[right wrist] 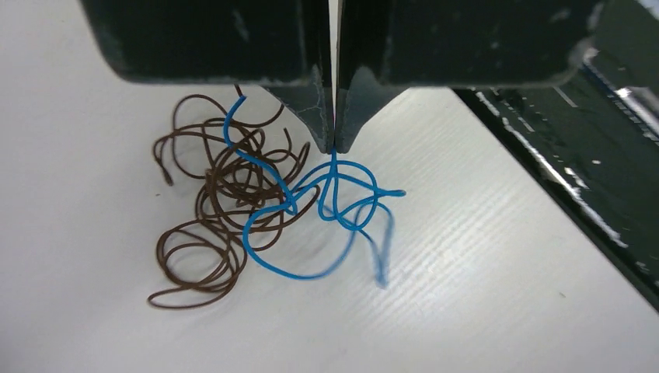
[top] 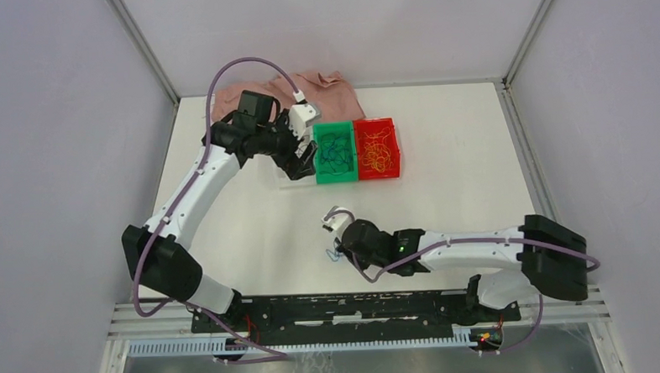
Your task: Untangle the cables
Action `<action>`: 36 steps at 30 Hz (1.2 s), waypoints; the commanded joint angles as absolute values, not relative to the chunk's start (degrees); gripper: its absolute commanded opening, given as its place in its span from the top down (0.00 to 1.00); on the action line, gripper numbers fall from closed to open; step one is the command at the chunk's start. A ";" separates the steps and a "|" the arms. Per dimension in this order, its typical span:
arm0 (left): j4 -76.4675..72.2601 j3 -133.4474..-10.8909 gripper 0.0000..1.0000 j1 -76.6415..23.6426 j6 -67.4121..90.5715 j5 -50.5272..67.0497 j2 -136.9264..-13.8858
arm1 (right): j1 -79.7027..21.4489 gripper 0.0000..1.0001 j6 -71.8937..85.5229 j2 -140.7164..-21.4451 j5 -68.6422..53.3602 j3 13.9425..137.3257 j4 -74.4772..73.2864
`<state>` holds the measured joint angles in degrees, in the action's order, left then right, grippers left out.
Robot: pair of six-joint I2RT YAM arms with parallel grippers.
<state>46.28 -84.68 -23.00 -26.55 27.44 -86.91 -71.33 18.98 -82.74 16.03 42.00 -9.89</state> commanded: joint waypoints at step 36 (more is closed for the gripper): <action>51.42 -71.31 0.86 -31.29 -36.03 56.25 -77.56 | -61.48 0.95 23.03 -63.60 -1.38 49.41 0.00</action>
<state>51.27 -67.37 -31.00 -34.22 54.17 -76.53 -62.00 21.91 -65.25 -0.82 47.03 -3.44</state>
